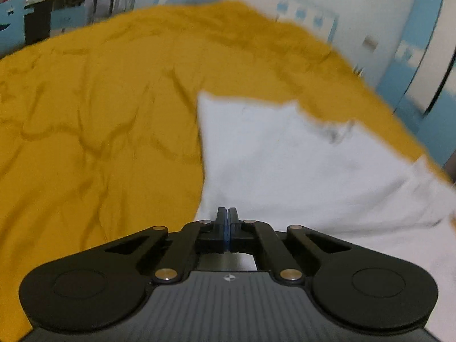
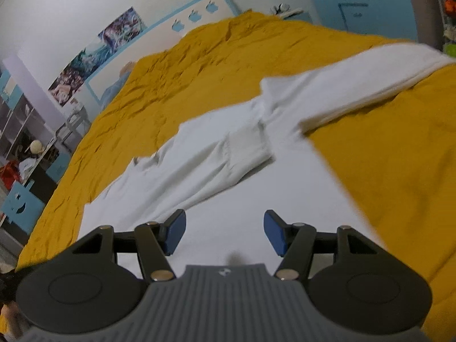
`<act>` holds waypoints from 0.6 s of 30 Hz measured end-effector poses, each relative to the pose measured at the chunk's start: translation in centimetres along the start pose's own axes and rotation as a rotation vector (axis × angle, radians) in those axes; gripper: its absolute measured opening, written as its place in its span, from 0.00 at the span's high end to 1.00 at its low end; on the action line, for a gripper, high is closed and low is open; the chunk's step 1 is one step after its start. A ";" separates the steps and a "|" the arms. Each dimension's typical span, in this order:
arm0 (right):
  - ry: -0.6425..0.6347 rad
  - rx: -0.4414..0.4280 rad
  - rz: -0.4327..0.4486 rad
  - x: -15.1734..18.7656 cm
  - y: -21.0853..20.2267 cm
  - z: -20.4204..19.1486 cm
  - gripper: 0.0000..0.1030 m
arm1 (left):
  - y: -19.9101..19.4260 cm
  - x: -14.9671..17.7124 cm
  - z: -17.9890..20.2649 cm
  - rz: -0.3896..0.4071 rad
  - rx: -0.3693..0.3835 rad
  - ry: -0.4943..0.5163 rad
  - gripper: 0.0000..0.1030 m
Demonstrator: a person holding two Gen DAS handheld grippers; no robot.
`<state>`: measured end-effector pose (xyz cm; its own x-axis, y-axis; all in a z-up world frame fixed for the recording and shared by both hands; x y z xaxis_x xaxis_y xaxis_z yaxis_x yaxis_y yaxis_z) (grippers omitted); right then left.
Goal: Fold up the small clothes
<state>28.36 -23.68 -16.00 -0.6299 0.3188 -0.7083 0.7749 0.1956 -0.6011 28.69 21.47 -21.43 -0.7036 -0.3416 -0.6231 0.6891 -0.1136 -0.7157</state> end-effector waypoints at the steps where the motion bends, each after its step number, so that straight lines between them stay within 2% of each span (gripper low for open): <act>1: -0.004 0.009 0.017 -0.6 -0.6 0.8 0.42 | 0.1 0.4 -0.1 0.002 -0.015 -0.022 1.00; 5: 0.013 0.075 0.088 -3.1 -2.9 5.8 0.38 | -1.1 0.4 0.2 0.045 -0.082 -0.098 1.00; 6: 0.034 0.089 0.098 -3.8 -3.5 7.4 0.38 | -1.6 0.2 1.1 0.071 -0.080 -0.079 0.95; 9: 0.113 0.106 0.144 -6.0 -5.2 12.9 0.38 | -4.5 0.1 4.9 0.135 0.020 0.004 0.59; 10: 0.142 0.125 0.170 -6.9 -6.0 15.2 0.38 | -5.4 0.2 6.2 0.139 0.050 0.006 0.53; 13: 0.277 0.156 0.250 -9.3 -7.9 22.6 0.41 | -7.4 1.1 10.0 0.127 0.123 0.003 0.51; 16: 0.511 0.101 0.307 -10.7 -8.0 30.7 0.46 | -8.2 2.3 13.7 0.097 0.180 0.030 0.48; 18: 0.664 0.044 0.334 -11.2 -7.0 35.0 0.46 | -8.4 3.1 15.4 0.094 0.175 0.052 0.48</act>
<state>28.08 -61.09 -16.84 -0.1854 0.8510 -0.4914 0.9078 -0.0431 -0.4171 23.40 6.99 -12.52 -0.6393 -0.3108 -0.7034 0.7689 -0.2455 -0.5904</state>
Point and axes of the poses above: each gripper's, at about its wrist camera, not at the fingertips, and y roughly the way its jaws point, z to its right, x to its underside, the point moved 8 cm from there along y, roughly the way its jaws point, and after that the axes turned 8 degrees about -y, right-handed, at the moved point
